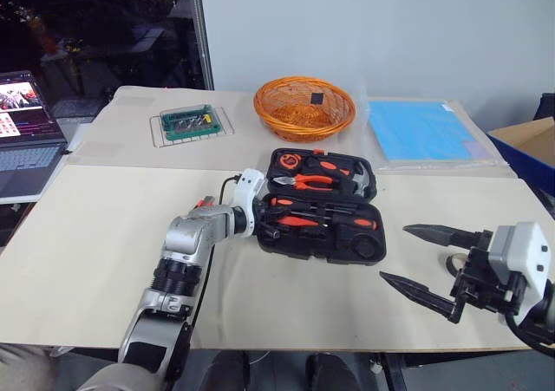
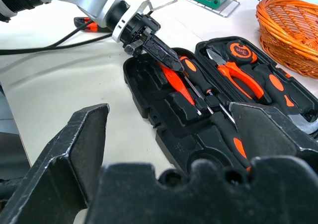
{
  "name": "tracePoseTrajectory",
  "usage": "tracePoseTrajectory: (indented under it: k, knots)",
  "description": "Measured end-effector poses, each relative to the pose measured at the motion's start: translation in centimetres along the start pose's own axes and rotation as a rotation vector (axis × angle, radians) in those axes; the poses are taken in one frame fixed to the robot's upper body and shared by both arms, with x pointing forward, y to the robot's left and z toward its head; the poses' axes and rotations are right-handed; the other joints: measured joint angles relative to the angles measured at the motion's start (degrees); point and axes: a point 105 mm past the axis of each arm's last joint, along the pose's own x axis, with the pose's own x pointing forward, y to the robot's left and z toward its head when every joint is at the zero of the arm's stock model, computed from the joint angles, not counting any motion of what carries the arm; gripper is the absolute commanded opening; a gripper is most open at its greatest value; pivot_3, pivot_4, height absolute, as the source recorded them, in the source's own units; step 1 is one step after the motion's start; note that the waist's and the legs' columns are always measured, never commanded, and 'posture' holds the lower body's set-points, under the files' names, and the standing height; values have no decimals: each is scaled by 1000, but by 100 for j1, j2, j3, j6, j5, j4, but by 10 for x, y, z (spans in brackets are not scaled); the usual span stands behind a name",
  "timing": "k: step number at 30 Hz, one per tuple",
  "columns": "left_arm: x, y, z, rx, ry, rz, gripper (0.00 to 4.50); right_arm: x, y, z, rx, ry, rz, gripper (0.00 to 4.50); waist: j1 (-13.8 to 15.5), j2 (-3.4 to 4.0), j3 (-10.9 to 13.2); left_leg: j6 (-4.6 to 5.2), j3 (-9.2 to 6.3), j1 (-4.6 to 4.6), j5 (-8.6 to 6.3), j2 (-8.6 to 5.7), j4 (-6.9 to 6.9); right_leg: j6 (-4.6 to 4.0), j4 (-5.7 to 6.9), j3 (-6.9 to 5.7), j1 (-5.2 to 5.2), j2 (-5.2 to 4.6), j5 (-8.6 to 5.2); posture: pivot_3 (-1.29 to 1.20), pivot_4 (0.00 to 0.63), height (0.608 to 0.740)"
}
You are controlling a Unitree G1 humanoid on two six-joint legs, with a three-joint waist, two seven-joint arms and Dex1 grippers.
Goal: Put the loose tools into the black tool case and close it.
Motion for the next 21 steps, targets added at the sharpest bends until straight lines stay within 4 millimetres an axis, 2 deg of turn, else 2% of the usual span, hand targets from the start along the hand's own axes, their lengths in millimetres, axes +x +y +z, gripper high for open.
tracePoseTrajectory:
  k: [9, 12, 14, 17, 20, 21]
  knots:
    - [1, 4, -3, 241, 76, 60, 49, 0, 0, 0, 0, -1, 1, 4500, -22, 2, -1, -12, -1, 7, -9, 6, -6, -2, -7, 1, 3, 0, 2, 0, 150, 740]
    - [-1, 4, 2, 328, 83, 72, 49, 1, 0, 0, 1, -2, 4, 4500, -18, 3, -2, -14, 0, 6, -10, 7, -6, -2, -8, 1, 2, -2, 2, 0, 150, 740]
    - [-1, 2, 4, 307, 47, 59, 49, 1, 0, 0, 0, -4, 7, 4500, -17, 2, -1, -12, -3, -1, -9, 10, -6, -2, -13, 1, -2, -3, 2, 0, 150, 740]
    - [-9, -3, 13, 207, -81, 24, 727, 3, 1, 1, -3, -11, 13, 4500, -21, 0, 4, 6, -16, -18, -3, 14, -6, 0, -20, 2, -15, -4, 7, 0, 150, 740]
    - [-39, 7, 36, 175, -213, 84, 1856, 6, 2, 3, -8, -26, 26, 4500, -46, -1, 4, 8, -17, -36, -5, 12, -7, -25, -22, 6, -38, 4, 39, 0, 150, 740]
    - [-56, 19, 41, 176, -242, 147, 2248, 6, 2, 4, -10, -31, 30, 4500, -65, 0, 4, 8, -20, -36, -5, 11, -8, -8, -20, 6, -39, 6, 50, 0, 150, 740]
